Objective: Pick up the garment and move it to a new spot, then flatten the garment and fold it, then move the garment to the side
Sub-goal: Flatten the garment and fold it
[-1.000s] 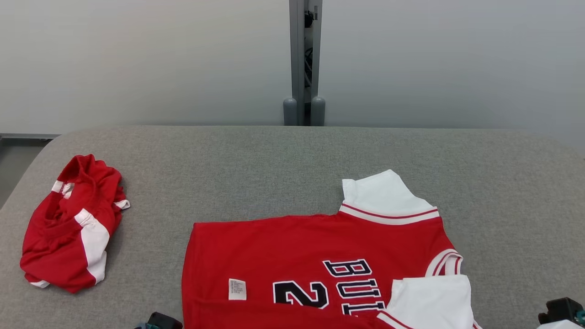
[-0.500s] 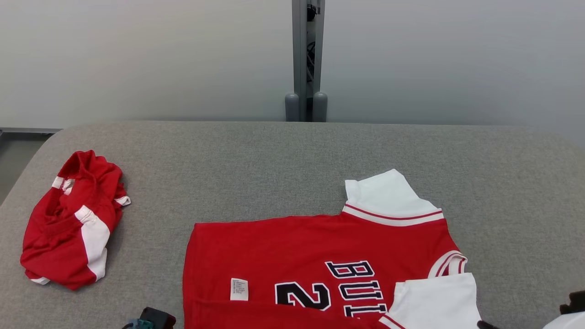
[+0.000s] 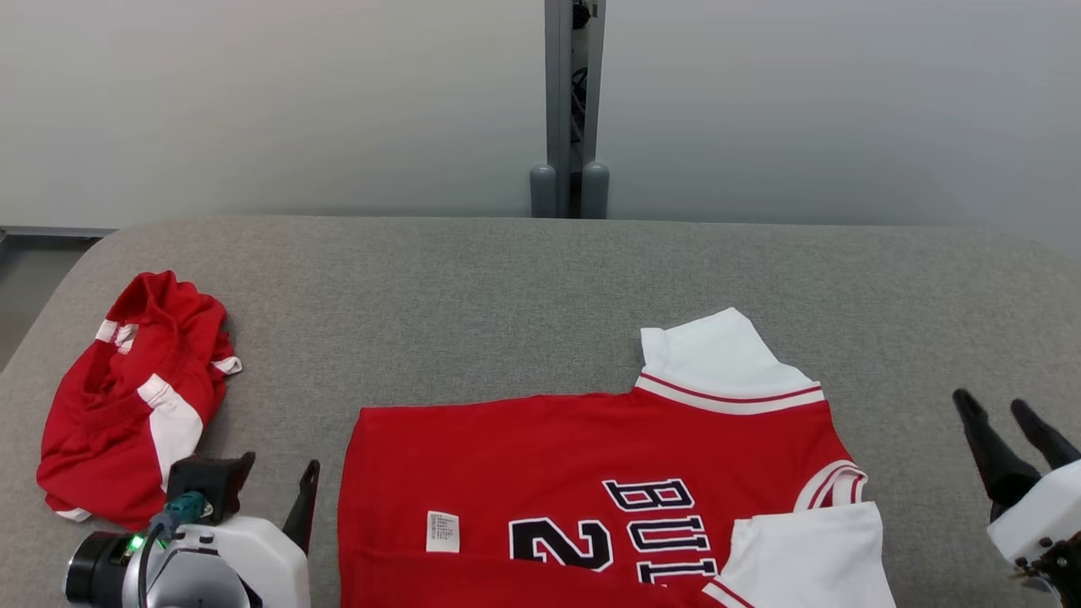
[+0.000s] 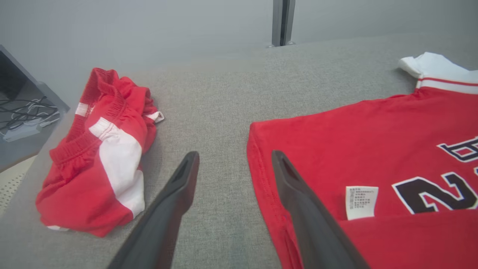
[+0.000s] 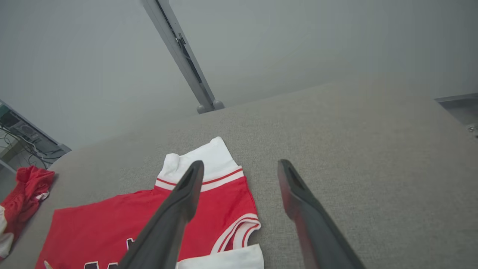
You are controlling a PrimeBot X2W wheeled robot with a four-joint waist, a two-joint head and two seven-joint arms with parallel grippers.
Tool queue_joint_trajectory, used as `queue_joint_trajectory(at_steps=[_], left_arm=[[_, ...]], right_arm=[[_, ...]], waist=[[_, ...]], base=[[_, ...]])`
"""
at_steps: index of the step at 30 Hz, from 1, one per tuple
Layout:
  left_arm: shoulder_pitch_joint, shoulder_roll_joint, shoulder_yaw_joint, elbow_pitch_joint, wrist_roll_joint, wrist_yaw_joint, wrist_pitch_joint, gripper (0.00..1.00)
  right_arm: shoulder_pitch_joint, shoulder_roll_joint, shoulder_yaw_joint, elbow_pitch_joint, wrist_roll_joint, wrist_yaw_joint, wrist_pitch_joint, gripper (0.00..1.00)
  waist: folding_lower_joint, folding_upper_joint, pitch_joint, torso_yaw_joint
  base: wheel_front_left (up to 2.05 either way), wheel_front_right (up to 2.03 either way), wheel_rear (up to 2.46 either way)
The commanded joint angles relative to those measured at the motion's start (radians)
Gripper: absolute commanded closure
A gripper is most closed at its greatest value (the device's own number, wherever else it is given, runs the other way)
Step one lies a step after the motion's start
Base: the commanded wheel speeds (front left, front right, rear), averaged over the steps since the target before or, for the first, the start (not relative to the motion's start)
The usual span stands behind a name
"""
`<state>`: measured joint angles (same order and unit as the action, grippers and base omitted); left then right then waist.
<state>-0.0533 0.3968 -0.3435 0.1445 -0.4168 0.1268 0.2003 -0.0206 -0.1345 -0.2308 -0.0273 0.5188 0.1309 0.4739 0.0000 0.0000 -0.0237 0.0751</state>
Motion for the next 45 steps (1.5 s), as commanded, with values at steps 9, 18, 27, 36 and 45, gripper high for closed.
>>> queue_joint_trajectory(at_steps=[9, 18, 27, 36, 45], left_arm=[[-0.064, -0.123, 0.034, 0.111, 0.013, 0.048, -0.311, 0.0], [-0.081, -0.257, 0.131, 0.185, 0.052, 0.06, -0.464, 0.0], [-0.022, -0.329, 0.245, 0.177, 0.173, -0.021, -0.465, 0.0], [-0.036, -0.341, 0.279, 0.207, 0.229, -0.055, -0.465, 0.0], [-0.095, -0.343, 0.284, 0.318, 0.287, -0.023, -0.464, 0.0]], right_arm=[[-0.102, -0.051, 0.11, 0.214, -0.156, 0.001, -0.557, 0.0], [-0.134, -0.002, 0.195, 0.301, -0.244, 0.001, -0.742, 0.0], [-0.085, 0.038, 0.248, 0.258, -0.29, 0.001, -0.74, 0.0], [-0.09, 0.045, 0.255, 0.262, -0.283, 0.001, -0.74, 0.0], [-0.119, 0.038, 0.266, 0.259, -0.273, 0.001, -0.74, 0.0]], waist=[[0.0, 0.0, 0.008, -0.027], [0.0, 0.0, 0.019, -0.048], [0.0, 0.0, 0.03, -0.071], [0.0, 0.0, 0.049, -0.088], [0.0, 0.0, 0.111, -0.101]], base=[[0.0, 0.0, 0.0], [0.0, 0.0, 0.0], [0.0, 0.0, 0.0], [0.0, 0.0, 0.0], [0.0, 0.0, 0.0]])
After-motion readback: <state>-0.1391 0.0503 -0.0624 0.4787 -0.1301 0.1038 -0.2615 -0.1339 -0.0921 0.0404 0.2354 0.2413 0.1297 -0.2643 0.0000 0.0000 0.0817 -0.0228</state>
